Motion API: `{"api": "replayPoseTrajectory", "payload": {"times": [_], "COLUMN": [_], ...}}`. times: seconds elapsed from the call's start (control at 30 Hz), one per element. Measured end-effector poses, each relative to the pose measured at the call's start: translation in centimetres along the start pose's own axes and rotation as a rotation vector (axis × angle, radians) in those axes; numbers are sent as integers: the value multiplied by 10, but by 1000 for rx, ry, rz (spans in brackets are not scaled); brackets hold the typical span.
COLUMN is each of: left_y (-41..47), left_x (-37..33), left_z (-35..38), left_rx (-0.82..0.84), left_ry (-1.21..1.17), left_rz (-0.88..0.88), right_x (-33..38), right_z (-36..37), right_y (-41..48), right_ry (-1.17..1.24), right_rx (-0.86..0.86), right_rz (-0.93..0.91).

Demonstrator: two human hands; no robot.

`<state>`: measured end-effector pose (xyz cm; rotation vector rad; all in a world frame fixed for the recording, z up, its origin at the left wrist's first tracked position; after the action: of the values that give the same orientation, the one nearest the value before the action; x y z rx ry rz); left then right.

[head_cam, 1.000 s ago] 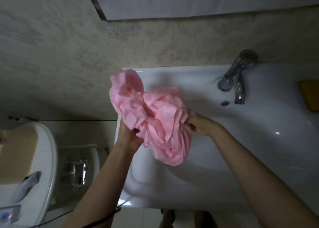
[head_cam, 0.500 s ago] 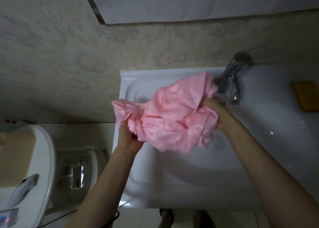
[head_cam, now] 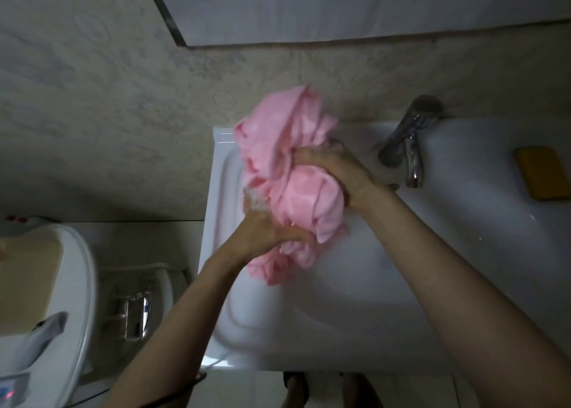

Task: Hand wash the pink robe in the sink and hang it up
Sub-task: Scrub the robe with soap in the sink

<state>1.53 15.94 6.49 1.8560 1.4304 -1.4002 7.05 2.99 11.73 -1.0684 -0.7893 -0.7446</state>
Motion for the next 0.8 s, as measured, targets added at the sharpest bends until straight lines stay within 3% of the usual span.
{"api": "replayPoseTrajectory", "payload": {"times": [0.1,0.17,0.27,0.37,0.5,0.6,0.7,0.8], "left_y": [10,11,10,11,2,-6,-11,-10], "left_x": [2,1,3,2,1,-28,-47,-55], "left_z": [-1,-11,-34,-52,-72,-76,-74,-73], "left_rx": [-314,-410,-367,-295,-398,-577,-675,-681], "left_ry": [-102,31,315,470,609,669,590,328], "left_rz": [-111,-67,-110,-107,-129,19,179,244], "right_x": [29,44,46,33,-7,-38,-29,-20], "right_z": [27,26,0,-31,-58,-63,-63,-22], "right_y": [-5,-6,-7,-3,20,23,10,2], "right_ry": [-325,-551,-737,-742,-640,-634,-560,-639], "right_rx": [-37,-181,-464,-591,-484,-326,-264,45], "right_rz": [-162,-266,-272,-224,-6,134,-3,-161]}}
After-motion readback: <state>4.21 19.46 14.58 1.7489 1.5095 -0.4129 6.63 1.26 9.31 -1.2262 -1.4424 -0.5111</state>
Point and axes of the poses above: each hand's wrist, its own y-axis towards the middle knuckle, its own z-axis out of the palm, x = y × z, the point moved 5 cm from there along y, towards the middle knuckle, and after that the axes turned 14 degrees about z, right-handed, at the moved point
